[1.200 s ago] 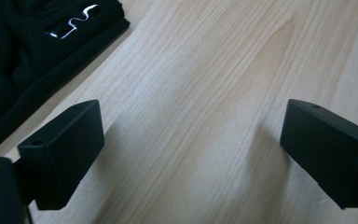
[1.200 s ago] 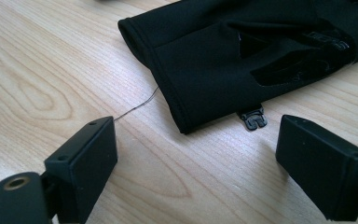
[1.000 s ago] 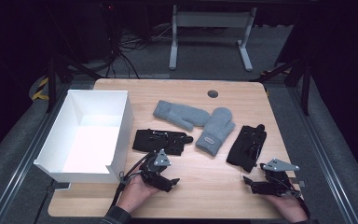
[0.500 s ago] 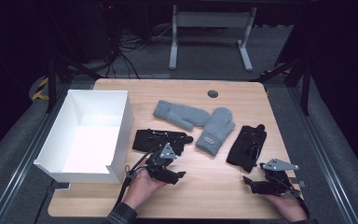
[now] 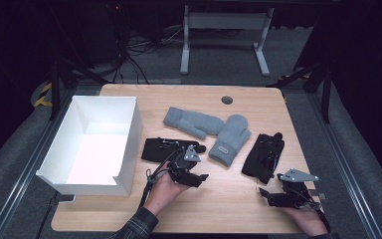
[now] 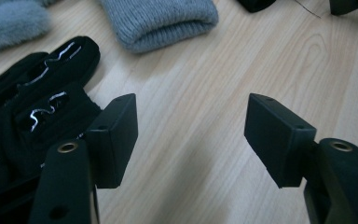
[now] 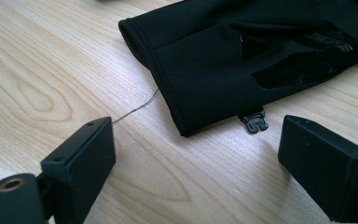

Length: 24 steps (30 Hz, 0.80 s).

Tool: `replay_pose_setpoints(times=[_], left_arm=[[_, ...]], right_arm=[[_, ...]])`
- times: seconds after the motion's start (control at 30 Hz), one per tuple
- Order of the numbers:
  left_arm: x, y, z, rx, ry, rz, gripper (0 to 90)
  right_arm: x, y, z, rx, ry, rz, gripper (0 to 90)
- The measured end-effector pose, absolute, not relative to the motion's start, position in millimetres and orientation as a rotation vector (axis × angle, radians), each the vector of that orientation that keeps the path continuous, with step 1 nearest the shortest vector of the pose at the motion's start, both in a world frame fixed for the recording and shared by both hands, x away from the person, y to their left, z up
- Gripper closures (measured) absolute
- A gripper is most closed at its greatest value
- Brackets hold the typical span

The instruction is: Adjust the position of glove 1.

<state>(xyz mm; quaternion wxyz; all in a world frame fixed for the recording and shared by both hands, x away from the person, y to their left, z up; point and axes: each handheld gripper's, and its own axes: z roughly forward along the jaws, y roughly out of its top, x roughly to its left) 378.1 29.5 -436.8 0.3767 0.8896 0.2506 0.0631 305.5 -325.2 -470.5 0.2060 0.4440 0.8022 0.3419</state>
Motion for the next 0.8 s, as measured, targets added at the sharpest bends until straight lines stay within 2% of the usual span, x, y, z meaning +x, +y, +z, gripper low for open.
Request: replay_pose_setpoints(times=[0.3, 0.8], left_arm=[[396, 15, -433, 2.255, 0.65, 0.185, 43.6], [432, -9, -450, 2.305, 0.69, 0.24, 52.4]], right_arm=[[306, -325, -470, 1.235, 2.237, 0.952, 11.2], [306, -325, -470, 1.235, 2.237, 0.952, 11.2]])
